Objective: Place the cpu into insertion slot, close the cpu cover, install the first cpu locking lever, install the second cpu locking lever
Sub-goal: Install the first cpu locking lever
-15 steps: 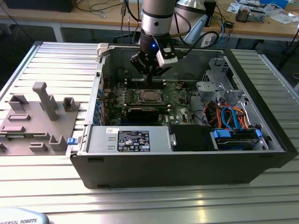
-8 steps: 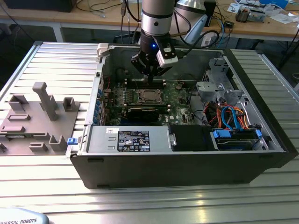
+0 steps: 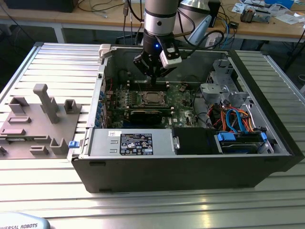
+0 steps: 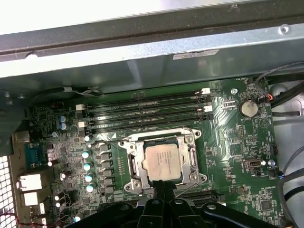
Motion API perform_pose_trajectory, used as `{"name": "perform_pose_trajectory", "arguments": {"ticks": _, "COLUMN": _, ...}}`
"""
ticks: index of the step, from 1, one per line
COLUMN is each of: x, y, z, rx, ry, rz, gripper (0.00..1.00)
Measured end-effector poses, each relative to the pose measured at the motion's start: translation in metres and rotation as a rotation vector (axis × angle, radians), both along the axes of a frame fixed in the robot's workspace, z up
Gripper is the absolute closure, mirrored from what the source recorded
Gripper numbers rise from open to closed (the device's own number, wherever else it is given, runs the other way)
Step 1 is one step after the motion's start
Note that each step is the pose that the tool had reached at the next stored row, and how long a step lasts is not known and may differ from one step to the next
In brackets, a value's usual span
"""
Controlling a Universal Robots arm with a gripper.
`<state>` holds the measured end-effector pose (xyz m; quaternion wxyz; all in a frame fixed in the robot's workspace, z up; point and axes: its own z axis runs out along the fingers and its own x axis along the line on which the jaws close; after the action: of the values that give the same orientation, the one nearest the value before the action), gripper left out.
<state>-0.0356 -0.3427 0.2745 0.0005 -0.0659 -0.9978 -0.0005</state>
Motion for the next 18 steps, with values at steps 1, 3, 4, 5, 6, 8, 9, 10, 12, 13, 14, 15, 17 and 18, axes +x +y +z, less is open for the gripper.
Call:
{"name": "perform_pose_trajectory", "arguments": {"ticks": 1, "x": 0.0000, "y": 0.0000, "z": 0.0010, "rx": 0.0000, "ry": 0.0000, "rz": 0.000, "gripper": 0.89}}
{"name": "perform_pose_trajectory", "arguments": {"ticks": 3, "x": 0.0000, "y": 0.0000, "z": 0.0037, "rx": 0.0007, "ry": 0.0000, "rz": 0.000, "gripper": 0.89}}
{"name": "perform_pose_trajectory", "arguments": {"ticks": 4, "x": 0.0000, "y": 0.0000, "z": 0.0047, "rx": 0.0013, "ry": 0.0000, "rz": 0.000, "gripper": 0.89}}
{"name": "perform_pose_trajectory", "arguments": {"ticks": 5, "x": 0.0000, "y": 0.0000, "z": 0.0060, "rx": 0.0020, "ry": 0.0000, "rz": 0.000, "gripper": 0.89}}
{"name": "perform_pose_trajectory", "arguments": {"ticks": 6, "x": 0.0000, "y": 0.0000, "z": 0.0071, "rx": 0.0027, "ry": 0.0000, "rz": 0.000, "gripper": 0.89}}
{"name": "perform_pose_trajectory", "arguments": {"ticks": 8, "x": 0.0000, "y": 0.0000, "z": 0.0112, "rx": 0.0064, "ry": 0.0000, "rz": 0.000, "gripper": 0.89}}
{"name": "perform_pose_trajectory", "arguments": {"ticks": 9, "x": 0.0000, "y": 0.0000, "z": 0.0121, "rx": 0.0076, "ry": 0.0000, "rz": 0.000, "gripper": 0.89}}
{"name": "perform_pose_trajectory", "arguments": {"ticks": 10, "x": 0.0000, "y": 0.0000, "z": 0.0122, "rx": 0.0083, "ry": -0.0002, "rz": 0.000, "gripper": 0.89}}
{"name": "perform_pose_trajectory", "arguments": {"ticks": 12, "x": 0.0000, "y": 0.0000, "z": 0.0122, "rx": 0.0084, "ry": -0.0001, "rz": 0.000, "gripper": 0.89}}
{"name": "perform_pose_trajectory", "arguments": {"ticks": 13, "x": 0.0000, "y": 0.0000, "z": 0.0122, "rx": 0.0083, "ry": 0.0000, "rz": 0.000, "gripper": 0.89}}
{"name": "perform_pose_trajectory", "arguments": {"ticks": 14, "x": 0.0000, "y": 0.0000, "z": 0.0123, "rx": 0.0082, "ry": 0.0000, "rz": 0.000, "gripper": 0.89}}
{"name": "perform_pose_trajectory", "arguments": {"ticks": 15, "x": 0.0000, "y": 0.0000, "z": 0.0123, "rx": 0.0082, "ry": 0.0000, "rz": 0.000, "gripper": 0.89}}
{"name": "perform_pose_trajectory", "arguments": {"ticks": 17, "x": 0.0000, "y": 0.0000, "z": 0.0123, "rx": 0.0082, "ry": 0.0000, "rz": 0.000, "gripper": 0.89}}
{"name": "perform_pose_trajectory", "arguments": {"ticks": 18, "x": 0.0000, "y": 0.0000, "z": 0.0123, "rx": 0.0083, "ry": 0.0000, "rz": 0.000, "gripper": 0.89}}
